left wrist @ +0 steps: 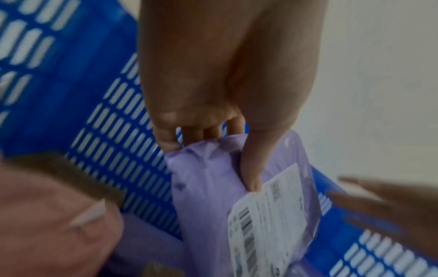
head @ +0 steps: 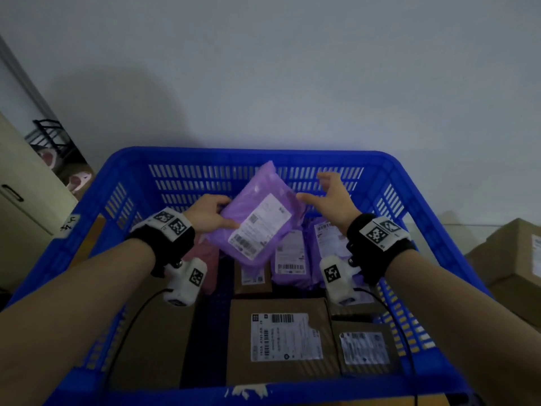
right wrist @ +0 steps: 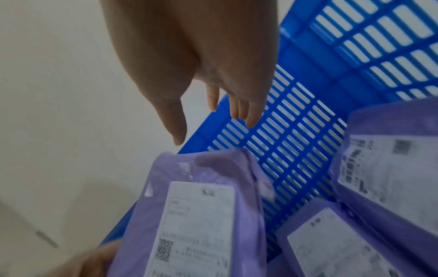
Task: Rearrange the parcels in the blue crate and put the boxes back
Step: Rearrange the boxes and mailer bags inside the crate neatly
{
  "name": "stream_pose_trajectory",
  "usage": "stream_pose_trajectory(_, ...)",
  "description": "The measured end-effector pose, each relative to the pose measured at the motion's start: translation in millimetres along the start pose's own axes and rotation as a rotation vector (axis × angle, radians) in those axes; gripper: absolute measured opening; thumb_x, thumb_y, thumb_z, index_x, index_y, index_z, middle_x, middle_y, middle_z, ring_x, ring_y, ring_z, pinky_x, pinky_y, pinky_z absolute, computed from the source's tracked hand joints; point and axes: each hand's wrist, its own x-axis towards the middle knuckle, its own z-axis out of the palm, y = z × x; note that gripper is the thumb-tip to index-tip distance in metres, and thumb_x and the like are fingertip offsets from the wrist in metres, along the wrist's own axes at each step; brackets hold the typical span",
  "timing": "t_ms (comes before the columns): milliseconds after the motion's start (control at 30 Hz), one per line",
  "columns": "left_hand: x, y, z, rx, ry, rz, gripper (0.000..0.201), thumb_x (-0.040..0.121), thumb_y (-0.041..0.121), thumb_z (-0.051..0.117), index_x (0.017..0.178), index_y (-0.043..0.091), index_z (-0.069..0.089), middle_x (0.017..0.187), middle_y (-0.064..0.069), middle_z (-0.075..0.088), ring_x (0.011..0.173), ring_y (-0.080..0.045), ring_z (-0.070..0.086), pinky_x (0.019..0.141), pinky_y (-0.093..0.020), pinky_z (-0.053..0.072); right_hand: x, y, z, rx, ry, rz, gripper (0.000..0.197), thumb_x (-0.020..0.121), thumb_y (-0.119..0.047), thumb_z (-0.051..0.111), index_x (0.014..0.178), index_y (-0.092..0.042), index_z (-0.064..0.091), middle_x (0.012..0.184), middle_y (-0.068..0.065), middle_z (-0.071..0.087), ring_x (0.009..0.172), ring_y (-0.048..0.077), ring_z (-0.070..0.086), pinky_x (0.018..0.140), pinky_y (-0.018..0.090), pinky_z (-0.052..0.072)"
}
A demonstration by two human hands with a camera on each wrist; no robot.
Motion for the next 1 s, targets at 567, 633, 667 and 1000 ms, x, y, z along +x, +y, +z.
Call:
stream_pose_trajectory(567, 11, 44, -9, 0.394, 0.309, 0.215, 0.079, 0.066, 0.039, 0.082, 0.132, 0.020, 0.042, 0.127, -0.010, 0.049, 0.118, -0.030, 0.049, 0.096, -0.046, 0.043, 11, -4, 24, -0.432, -0.166, -0.327, 0.037, 0.080, -0.013, 0.068, 0.115, -0.017, 0.059, 0.099, 0.006, 0.066, 0.091, 0.023, 0.061, 0.079, 0.031, 0.049)
stream_pose_trajectory(633, 13, 30, -6, 0.187, 0.323, 0.103, 0.095, 0.067, 0.036, 0.083, 0.142, 0.014, 0.029, 0.141, -0.015, 0.039, 0.127, -0.032, 0.042, 0.103, -0.046, 0.040, 12, 5, 18, -0.205, -0.137, -0.170, 0.038, 0.080, -0.005, 0.069, 0.116, -0.012, 0.058, 0.095, 0.007, 0.064, 0.082, 0.020, 0.060, 0.069, 0.025, 0.051)
stream_pose_trajectory(667, 15, 22, -2, 0.080, 0.286, 0.018, 0.096, 0.069, 0.035, 0.082, 0.143, 0.009, 0.027, 0.144, -0.015, 0.038, 0.129, -0.032, 0.043, 0.104, -0.044, 0.040, 12, 11, 17, -0.065, -0.136, -0.067, 0.039, 0.081, -0.002, 0.069, 0.118, -0.009, 0.057, 0.095, 0.010, 0.064, 0.076, 0.020, 0.060, 0.064, 0.023, 0.054)
stream_pose_trajectory(1000, 16, -22, 91, -0.553, -0.123, -0.456, 0.041, 0.088, 0.005, 0.059, 0.126, 0.017, 0.049, 0.084, -0.009, 0.058, 0.066, -0.017, 0.053, 0.067, -0.034, 0.049, -2, 99, 41, 0.437, -0.052, 0.526, 0.050, 0.073, 0.005, 0.073, 0.119, -0.001, 0.055, 0.120, 0.027, 0.060, 0.101, 0.036, 0.061, 0.093, 0.055, 0.049)
